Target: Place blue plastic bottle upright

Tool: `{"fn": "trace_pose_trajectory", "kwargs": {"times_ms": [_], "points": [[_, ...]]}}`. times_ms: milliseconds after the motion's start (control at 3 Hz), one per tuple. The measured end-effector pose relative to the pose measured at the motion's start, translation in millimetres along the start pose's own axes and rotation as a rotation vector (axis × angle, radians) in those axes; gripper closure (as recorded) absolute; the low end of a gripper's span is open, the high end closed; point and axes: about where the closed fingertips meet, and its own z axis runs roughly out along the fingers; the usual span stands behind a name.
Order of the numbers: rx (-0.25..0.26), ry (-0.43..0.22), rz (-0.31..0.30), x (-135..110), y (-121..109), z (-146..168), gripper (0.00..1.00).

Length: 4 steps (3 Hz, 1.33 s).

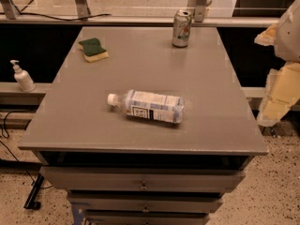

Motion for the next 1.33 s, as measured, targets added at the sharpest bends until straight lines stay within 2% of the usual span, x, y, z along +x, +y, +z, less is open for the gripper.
{"fn": "trace_pose_trajectory", "kwargs": {"times_ms": [667, 1000, 1333], "points": [[0.0, -0.001, -0.001, 0, 0, 0, 0.0], [0.011, -0.06, -0.071, -38, -1, 12, 0.0], [-0.006, -0.125, -0.119, -89, 0, 26, 0.0]]}}
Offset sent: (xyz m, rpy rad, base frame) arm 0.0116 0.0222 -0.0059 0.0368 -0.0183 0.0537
